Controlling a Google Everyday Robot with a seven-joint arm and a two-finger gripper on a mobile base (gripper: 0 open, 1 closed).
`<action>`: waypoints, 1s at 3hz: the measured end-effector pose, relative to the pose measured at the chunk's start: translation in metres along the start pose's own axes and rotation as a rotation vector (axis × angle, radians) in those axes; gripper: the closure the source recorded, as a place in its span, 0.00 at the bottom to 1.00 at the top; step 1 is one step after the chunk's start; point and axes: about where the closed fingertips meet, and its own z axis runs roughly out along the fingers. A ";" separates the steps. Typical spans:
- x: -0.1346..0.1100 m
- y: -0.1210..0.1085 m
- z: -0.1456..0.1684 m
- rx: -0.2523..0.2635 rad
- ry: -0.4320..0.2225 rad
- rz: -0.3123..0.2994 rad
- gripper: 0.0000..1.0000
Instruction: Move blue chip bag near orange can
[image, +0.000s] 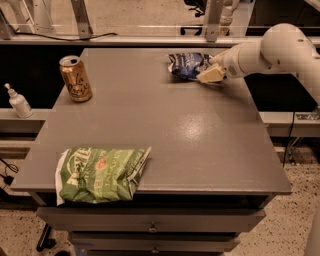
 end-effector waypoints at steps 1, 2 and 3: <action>-0.007 0.000 -0.002 0.016 -0.017 -0.008 0.85; -0.024 0.004 -0.004 0.025 -0.056 -0.030 1.00; -0.046 0.010 -0.005 0.022 -0.110 -0.055 1.00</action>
Offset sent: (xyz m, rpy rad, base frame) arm -0.0039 0.0248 0.0399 0.0275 -0.1226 0.0328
